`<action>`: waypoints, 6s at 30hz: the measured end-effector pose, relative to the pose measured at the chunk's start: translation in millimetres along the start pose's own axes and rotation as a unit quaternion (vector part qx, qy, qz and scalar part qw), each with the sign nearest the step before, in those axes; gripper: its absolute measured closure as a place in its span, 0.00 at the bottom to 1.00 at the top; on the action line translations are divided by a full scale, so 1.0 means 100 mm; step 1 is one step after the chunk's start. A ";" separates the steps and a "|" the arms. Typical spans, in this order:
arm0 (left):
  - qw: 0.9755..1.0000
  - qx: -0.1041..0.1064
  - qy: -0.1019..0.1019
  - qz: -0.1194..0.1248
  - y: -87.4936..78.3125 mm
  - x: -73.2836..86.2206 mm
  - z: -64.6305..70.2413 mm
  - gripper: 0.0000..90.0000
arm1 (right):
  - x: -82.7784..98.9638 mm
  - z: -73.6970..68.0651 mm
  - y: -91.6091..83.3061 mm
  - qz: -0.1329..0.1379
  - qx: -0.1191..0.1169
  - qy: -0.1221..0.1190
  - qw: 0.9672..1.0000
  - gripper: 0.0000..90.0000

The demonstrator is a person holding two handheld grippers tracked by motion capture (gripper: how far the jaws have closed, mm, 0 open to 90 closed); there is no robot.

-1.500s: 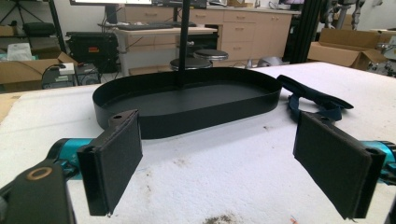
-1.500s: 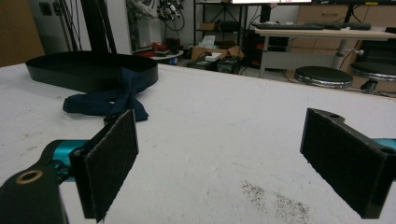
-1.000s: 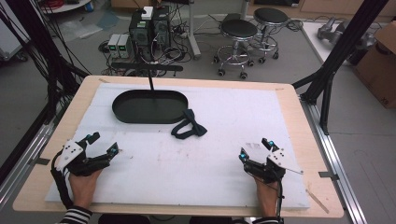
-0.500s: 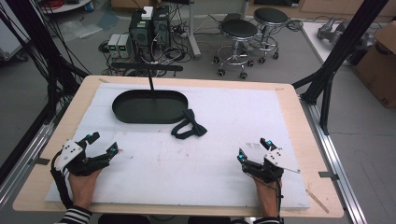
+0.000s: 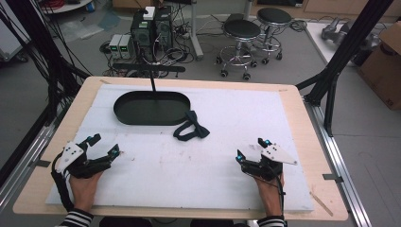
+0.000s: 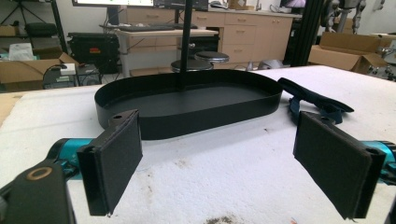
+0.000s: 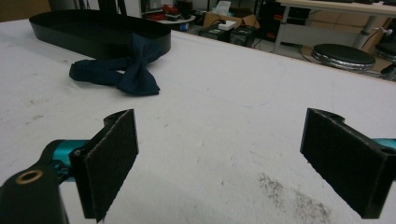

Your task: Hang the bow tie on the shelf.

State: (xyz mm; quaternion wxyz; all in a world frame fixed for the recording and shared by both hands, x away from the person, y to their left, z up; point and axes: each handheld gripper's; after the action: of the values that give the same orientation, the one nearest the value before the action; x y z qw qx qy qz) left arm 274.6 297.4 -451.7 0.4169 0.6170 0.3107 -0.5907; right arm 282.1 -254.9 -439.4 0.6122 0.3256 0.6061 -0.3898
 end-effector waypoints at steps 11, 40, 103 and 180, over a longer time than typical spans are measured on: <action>1.000 0.000 0.000 0.000 0.00 0.00 0.00 0.18 | -0.31 -0.07 0.29 -0.032 -0.048 -0.015 0.998 0.12; 1.000 -0.001 0.000 0.000 0.00 0.00 0.00 0.18 | -0.69 -0.21 1.25 -0.094 -0.121 -0.021 0.988 0.12; 1.000 -0.002 -0.002 0.000 0.00 0.00 0.00 0.18 | -0.24 -0.52 1.89 -0.280 -0.203 -0.065 0.936 0.36; 1.000 0.001 -0.001 0.001 0.00 0.00 0.00 0.18 | -0.72 -0.53 1.62 -0.064 -0.128 -0.043 0.989 0.87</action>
State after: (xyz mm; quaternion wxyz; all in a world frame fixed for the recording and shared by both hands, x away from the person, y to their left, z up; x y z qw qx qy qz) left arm 274.4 297.9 -451.8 0.4172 0.6170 0.3096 -0.5911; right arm 400.2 -124.5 -382.2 0.6483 0.1875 0.6436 -0.3610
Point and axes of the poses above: each handheld gripper's, and its own axes: y roughly forward along the jaws, x roughly out of its underside, z roughly to its right, and after that the axes turned 13 degrees about z, right-handed
